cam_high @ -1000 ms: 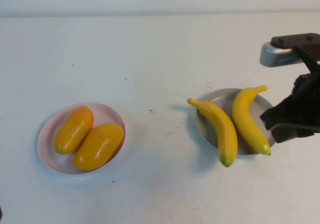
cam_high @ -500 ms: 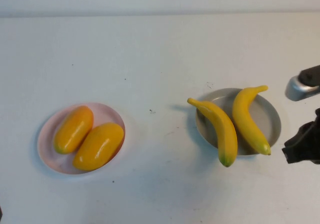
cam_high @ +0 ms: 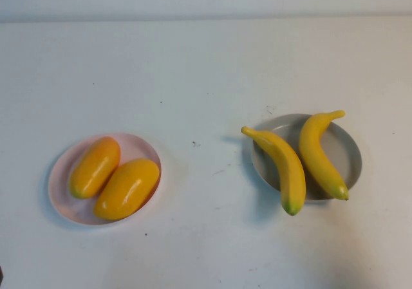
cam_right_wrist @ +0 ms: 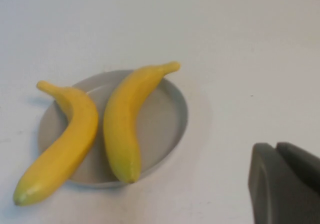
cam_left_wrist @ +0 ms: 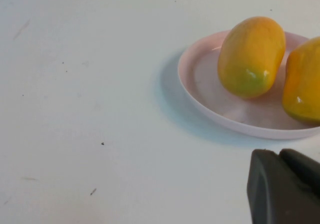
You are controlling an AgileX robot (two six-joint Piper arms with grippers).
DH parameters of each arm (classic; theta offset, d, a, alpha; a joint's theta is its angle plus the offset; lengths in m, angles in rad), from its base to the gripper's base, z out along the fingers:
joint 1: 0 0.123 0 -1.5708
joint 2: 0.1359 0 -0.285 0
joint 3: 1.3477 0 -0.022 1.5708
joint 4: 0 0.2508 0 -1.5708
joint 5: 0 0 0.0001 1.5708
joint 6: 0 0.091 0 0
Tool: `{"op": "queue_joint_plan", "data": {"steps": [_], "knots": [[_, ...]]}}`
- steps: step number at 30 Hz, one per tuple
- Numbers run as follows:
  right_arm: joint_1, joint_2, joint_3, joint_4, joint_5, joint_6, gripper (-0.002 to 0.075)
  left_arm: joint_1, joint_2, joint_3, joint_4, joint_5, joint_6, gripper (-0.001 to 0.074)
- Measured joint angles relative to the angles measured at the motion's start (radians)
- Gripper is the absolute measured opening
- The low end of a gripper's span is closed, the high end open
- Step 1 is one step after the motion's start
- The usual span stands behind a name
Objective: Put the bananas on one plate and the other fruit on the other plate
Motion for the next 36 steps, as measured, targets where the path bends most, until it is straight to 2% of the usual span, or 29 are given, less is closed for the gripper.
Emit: {"op": "queue_joint_plan", "data": {"steps": [7, 15, 26, 36], "knots": [[-0.046, -0.285, 0.224, 0.035, -0.116, 0.005, -0.0015, 0.0, 0.0, 0.0, 0.0, 0.0, 0.0, -0.0004], [-0.063, -0.467, 0.242, 0.025, -0.039, 0.005, -0.0015, 0.0, 0.0, 0.0, 0.0, 0.0, 0.0, -0.0004], [-0.063, -0.488, 0.242, -0.078, 0.179, 0.005, -0.0016, 0.0, 0.0, 0.0, 0.0, 0.0, 0.0, -0.0004], [-0.063, -0.488, 0.242, -0.087, 0.191, 0.004, -0.0015, 0.0, 0.0, 0.0, 0.0, 0.0, 0.0, -0.0004]]}}
